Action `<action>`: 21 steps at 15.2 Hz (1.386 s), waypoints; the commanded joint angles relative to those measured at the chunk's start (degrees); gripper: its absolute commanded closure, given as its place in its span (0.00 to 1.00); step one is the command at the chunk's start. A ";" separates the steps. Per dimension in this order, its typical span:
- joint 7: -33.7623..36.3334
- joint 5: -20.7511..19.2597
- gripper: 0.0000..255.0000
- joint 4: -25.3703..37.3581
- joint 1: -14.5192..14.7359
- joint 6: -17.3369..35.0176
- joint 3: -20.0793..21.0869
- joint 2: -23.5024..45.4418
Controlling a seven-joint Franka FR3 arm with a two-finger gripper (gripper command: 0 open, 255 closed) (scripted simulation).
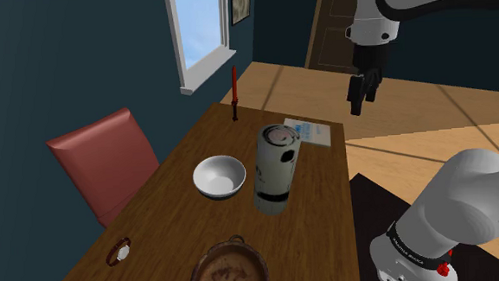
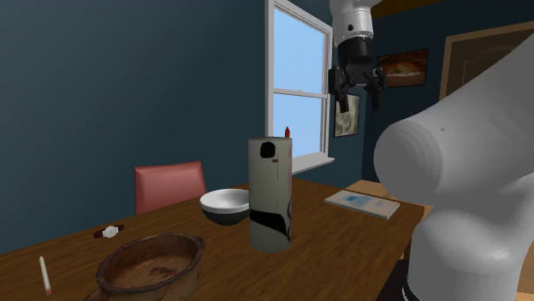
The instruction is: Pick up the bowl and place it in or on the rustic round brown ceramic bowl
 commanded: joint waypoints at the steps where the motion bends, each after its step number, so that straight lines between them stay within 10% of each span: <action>1: 0.00 0.00 0.00 0.00 0.00 0.00 0.00 0.00; 21: 4.32 15.83 0.00 -4.40 6.55 41.19 2.74 29.68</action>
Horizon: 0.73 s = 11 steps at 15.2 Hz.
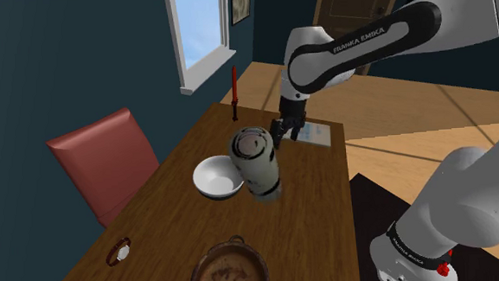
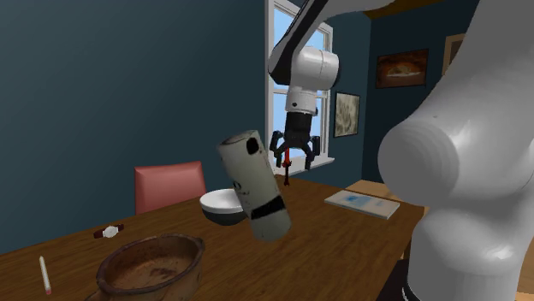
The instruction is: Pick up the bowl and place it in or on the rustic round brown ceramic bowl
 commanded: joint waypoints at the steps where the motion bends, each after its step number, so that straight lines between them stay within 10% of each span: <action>1: -0.46 1.83 0.00 0.83 0.73 3.68 0.23 4.38; 11: -3.47 11.62 0.00 11.99 3.49 17.13 2.60 24.86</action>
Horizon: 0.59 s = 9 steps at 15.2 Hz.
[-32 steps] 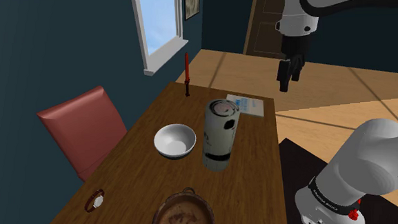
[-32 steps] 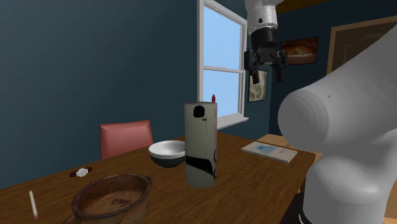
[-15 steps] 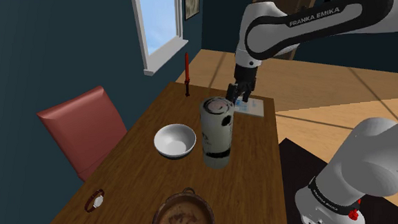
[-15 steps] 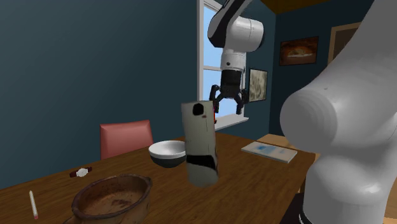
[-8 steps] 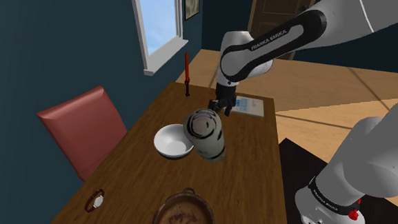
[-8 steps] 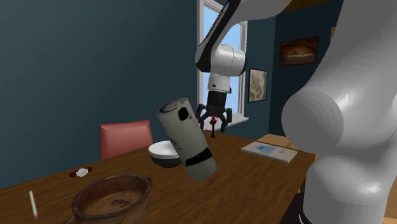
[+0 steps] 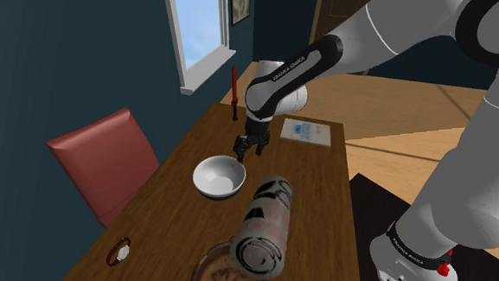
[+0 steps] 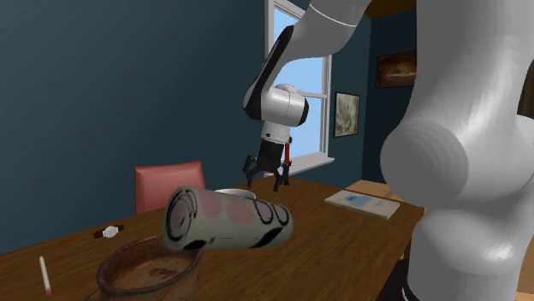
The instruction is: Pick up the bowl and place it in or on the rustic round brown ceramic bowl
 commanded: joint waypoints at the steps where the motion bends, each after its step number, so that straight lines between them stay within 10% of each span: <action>1: -0.66 1.88 0.00 2.86 0.29 1.94 0.64 3.86; 9: -1.91 4.01 0.00 4.01 0.87 7.07 1.83 9.70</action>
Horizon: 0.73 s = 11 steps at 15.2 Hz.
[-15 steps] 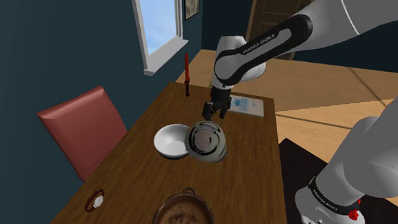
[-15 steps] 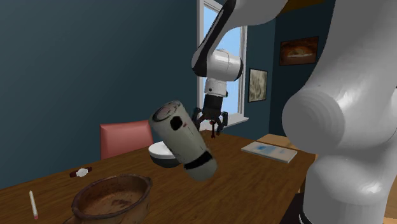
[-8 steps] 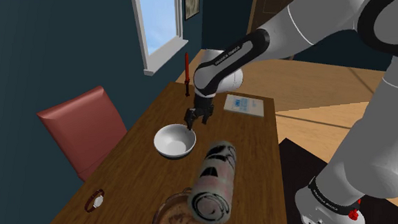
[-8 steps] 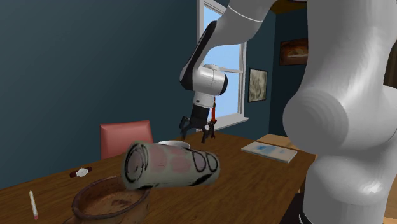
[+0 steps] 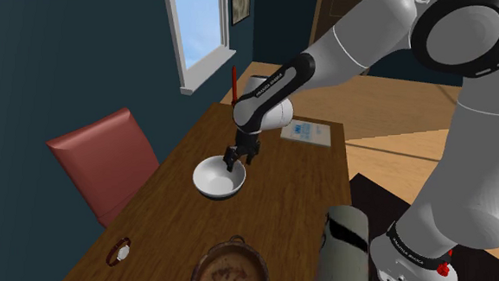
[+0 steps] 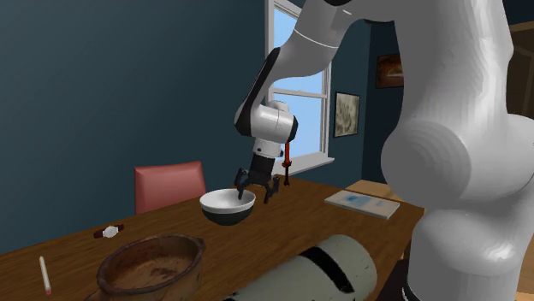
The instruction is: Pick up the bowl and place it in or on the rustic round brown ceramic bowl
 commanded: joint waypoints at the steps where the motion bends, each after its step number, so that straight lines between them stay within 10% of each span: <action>1: -0.34 0.36 0.00 0.07 0.03 0.93 0.18 0.97; 8: -0.34 0.35 0.00 0.06 0.03 0.92 0.18 0.96; 9: -0.34 0.35 1.00 0.06 0.03 0.92 0.18 0.96; 11: -0.34 0.35 1.00 0.06 0.03 0.93 0.18 0.96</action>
